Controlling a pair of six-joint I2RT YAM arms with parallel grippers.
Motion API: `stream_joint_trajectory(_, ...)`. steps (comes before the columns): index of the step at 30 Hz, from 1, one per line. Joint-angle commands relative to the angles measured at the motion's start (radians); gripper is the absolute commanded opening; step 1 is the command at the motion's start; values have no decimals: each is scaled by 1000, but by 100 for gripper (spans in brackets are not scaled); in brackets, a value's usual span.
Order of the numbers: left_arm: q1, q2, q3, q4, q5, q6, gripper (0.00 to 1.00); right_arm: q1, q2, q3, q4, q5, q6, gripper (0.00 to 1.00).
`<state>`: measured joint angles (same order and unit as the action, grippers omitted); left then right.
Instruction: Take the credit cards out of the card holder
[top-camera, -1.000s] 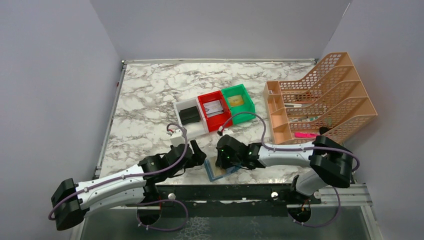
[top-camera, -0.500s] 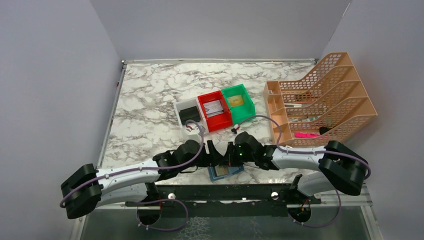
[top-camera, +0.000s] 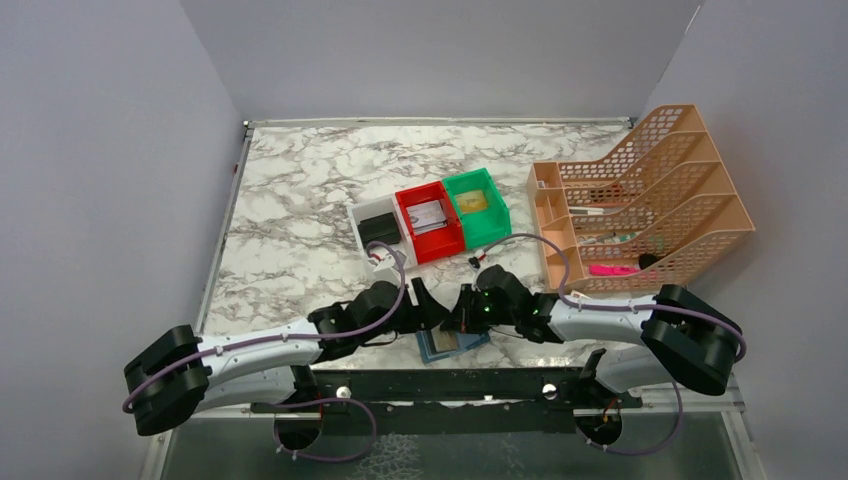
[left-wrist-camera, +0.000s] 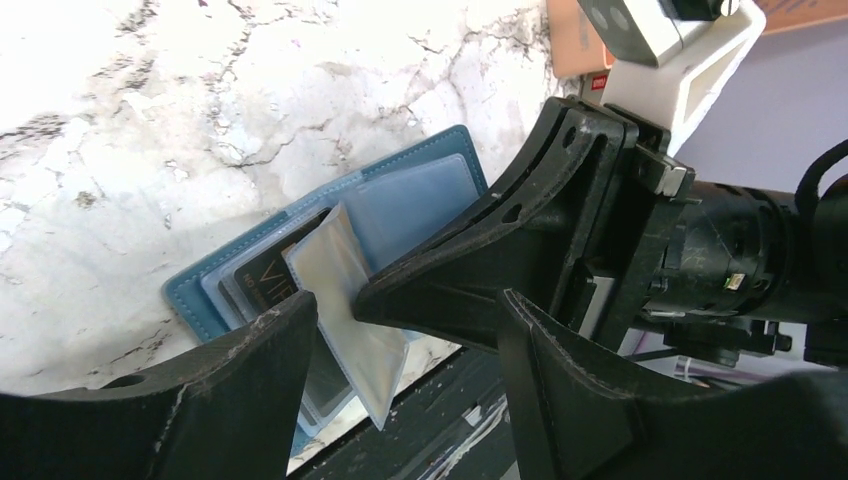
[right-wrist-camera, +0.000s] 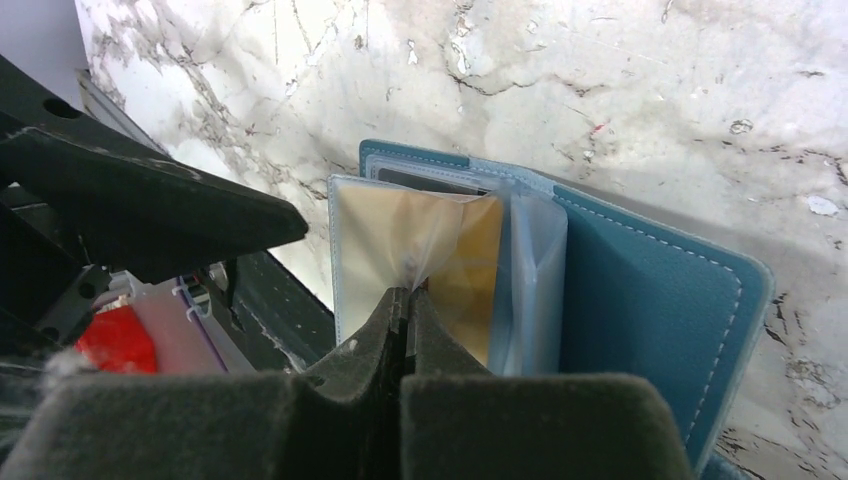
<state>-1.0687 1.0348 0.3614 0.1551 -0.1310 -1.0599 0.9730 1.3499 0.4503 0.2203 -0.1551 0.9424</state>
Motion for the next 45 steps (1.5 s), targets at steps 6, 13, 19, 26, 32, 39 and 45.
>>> stream_joint_trajectory(6,1,-79,-9,-86,-89,-52,69,-10,-18,-21,63,-25,22,1)
stream_joint_trajectory(13,0,27,-31,48,8,-63,69,-11,-30,-30,62,-9,30,1)
stream_joint_trajectory(19,0,116,1,96,49,-42,68,-13,-31,-32,62,-13,36,1)
stream_joint_trajectory(26,0,192,34,174,135,-4,58,-14,-44,-31,36,1,46,8)
stream_joint_trajectory(32,0,207,44,201,159,9,55,-14,-104,-15,-83,66,41,27)
stream_joint_trajectory(39,0,276,103,224,231,43,55,-14,-258,-9,-306,231,52,36)
stream_joint_trajectory(45,-2,359,178,234,269,84,55,-14,-450,-11,-549,416,106,38)
